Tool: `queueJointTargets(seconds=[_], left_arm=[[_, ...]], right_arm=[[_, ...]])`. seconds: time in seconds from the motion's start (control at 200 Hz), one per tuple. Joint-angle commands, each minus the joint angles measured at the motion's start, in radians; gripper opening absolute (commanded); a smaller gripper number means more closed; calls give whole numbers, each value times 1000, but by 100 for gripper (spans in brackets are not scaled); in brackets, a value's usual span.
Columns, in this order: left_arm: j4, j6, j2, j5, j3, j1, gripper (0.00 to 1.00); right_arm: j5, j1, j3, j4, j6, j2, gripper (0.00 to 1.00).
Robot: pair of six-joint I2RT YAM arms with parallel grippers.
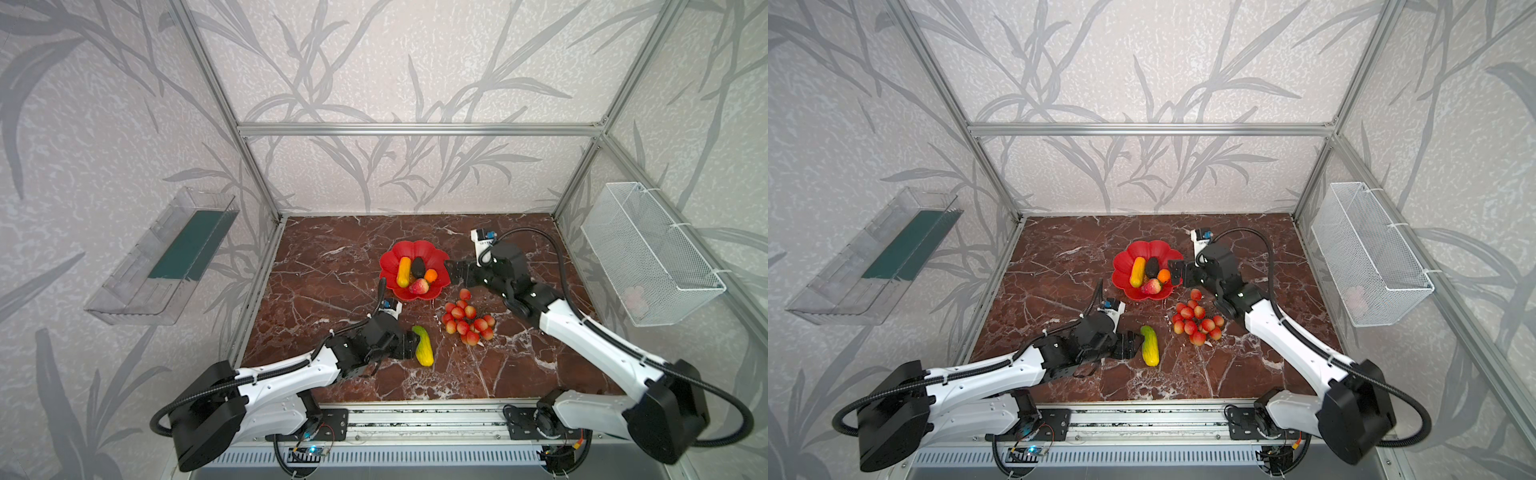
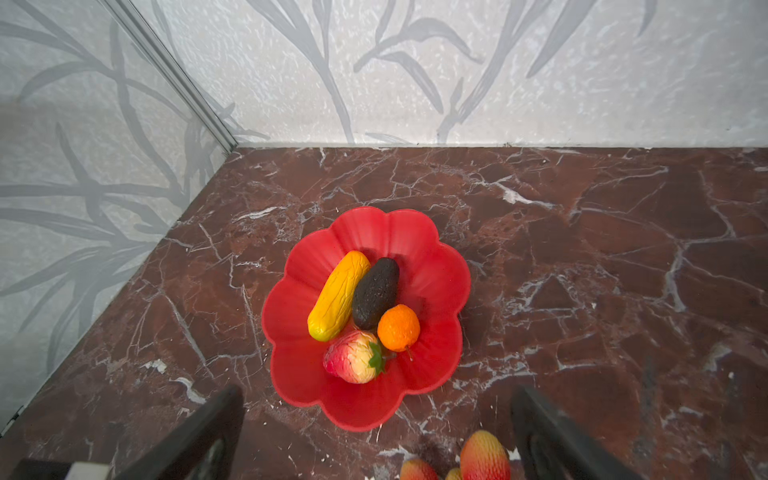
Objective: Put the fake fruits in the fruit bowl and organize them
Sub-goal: 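Grasp the green cucumber with the left gripper and place it in the bowl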
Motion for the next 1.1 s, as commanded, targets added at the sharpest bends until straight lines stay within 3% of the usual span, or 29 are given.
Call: queueJointTargets(seconds=[0.0, 0.2, 0.42, 0.55, 0.665, 0.815, 1.095], left_arm=[[69, -16, 64, 34, 56, -14, 81], [61, -4, 235, 82, 145, -24, 82], [4, -18, 386, 130, 222, -25, 81], [0, -27, 434, 141, 231, -25, 74], [-3, -32, 459, 144, 235, -25, 60], [-8, -14, 388, 127, 215, -25, 45], [-237, 135, 70, -106, 264, 32, 43]], right_arm=[[22, -2, -105, -84, 23, -102, 100], [42, -1, -256, -185, 74, -315, 99], [52, -1, -321, -250, 108, -424, 99], [58, -1, -325, -266, 108, -440, 99], [61, -1, -326, -272, 105, -446, 99], [64, -2, -329, -275, 103, -449, 99], [70, -2, -336, -279, 101, -451, 99]])
